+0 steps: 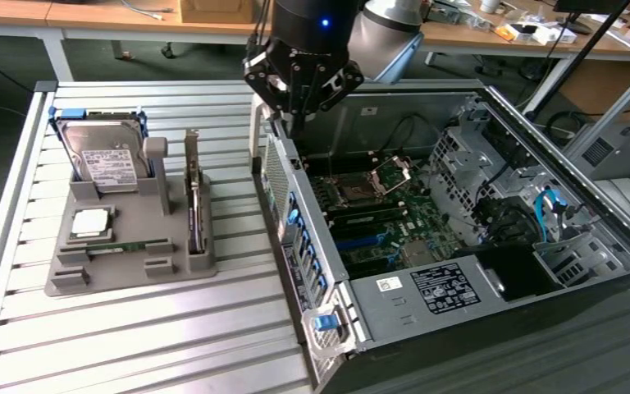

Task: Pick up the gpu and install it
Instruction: 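Reach for the gpu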

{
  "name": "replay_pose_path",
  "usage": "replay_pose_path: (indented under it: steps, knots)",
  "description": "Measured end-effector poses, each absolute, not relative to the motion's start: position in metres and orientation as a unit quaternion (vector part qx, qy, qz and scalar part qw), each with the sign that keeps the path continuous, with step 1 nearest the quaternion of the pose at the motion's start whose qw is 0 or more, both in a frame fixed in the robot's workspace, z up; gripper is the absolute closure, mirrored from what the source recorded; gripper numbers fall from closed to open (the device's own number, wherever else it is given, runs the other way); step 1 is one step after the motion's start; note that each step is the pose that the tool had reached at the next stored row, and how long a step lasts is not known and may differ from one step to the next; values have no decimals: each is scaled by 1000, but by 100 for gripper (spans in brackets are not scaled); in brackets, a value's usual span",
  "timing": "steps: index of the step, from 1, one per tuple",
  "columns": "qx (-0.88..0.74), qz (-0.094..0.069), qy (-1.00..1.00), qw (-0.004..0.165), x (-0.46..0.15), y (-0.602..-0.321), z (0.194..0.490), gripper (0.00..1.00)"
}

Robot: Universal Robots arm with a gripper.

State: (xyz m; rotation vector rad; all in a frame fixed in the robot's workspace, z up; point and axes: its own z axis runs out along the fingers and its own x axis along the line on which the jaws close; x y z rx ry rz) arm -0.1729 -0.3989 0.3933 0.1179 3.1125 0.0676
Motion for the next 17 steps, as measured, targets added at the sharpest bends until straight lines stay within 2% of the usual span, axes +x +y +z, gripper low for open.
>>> replay_pose_path:
  steps: [17]
  knots:
    - [38,22,999,13,-181,-399,393,89]
